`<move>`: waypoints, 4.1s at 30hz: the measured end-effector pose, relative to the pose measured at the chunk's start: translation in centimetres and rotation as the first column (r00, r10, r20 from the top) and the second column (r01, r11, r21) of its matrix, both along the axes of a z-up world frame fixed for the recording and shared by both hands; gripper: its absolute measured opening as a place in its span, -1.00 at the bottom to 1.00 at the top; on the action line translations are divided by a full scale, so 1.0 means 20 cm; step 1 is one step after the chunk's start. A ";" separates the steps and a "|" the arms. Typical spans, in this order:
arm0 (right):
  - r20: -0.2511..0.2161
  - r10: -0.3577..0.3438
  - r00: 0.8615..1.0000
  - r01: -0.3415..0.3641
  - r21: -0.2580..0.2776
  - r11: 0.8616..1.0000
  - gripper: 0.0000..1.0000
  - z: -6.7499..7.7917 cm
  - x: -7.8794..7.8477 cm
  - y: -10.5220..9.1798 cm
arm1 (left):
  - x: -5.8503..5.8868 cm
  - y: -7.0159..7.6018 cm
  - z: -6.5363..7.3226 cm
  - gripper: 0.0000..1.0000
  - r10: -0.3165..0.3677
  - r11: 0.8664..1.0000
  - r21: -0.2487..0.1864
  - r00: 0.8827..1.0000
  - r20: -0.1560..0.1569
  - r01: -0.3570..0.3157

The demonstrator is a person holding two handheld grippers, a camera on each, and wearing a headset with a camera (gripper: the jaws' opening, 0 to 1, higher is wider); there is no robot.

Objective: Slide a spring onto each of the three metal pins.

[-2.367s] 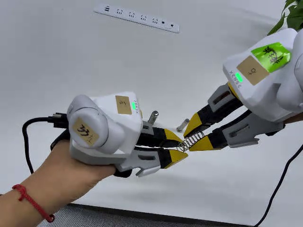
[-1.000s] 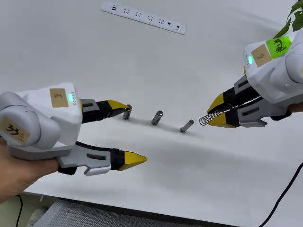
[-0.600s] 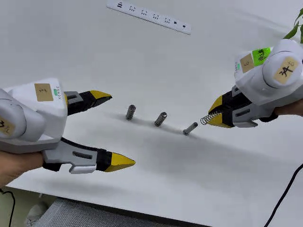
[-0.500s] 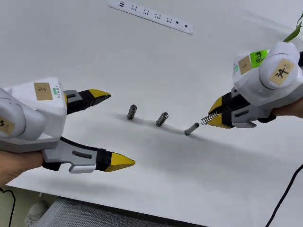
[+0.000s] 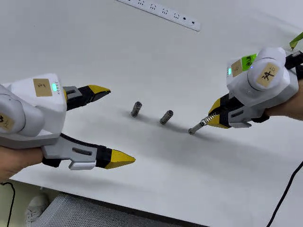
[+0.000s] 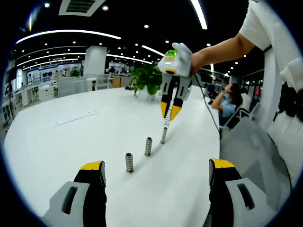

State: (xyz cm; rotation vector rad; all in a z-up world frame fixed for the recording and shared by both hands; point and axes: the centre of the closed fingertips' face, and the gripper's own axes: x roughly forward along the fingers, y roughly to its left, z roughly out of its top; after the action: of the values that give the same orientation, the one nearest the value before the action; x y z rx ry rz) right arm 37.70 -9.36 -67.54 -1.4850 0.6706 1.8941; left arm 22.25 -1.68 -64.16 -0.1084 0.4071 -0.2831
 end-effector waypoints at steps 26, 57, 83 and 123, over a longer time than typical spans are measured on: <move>0.000 -0.001 1.000 0.001 -0.028 1.000 -0.76 -0.09 0.01 0.00 | 0.01 -0.01 -0.01 0.78 -0.004 1.000 -0.030 1.000 0.011 0.004; 0.010 0.008 1.000 -0.008 -0.032 0.999 -0.76 -0.27 0.00 0.01 | 0.00 -0.01 -0.03 0.75 -0.001 0.999 -0.036 1.000 0.001 0.001; 0.012 -0.002 1.000 0.002 -0.013 1.000 -0.65 -0.32 -0.01 0.02 | 0.00 -0.01 -0.02 0.74 -0.005 1.000 -0.030 1.000 -0.006 0.005; -0.517 -0.455 0.725 0.678 0.421 0.602 0.72 0.06 0.10 -0.53 | -0.06 0.10 -0.02 1.00 -0.025 0.997 0.072 0.994 -0.110 0.033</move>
State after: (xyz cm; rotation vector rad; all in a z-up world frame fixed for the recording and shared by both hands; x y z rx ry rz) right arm 39.64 -19.88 -66.38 -0.4207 0.5525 1.6186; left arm 21.05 0.25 -64.61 -0.0455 0.5273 -0.2913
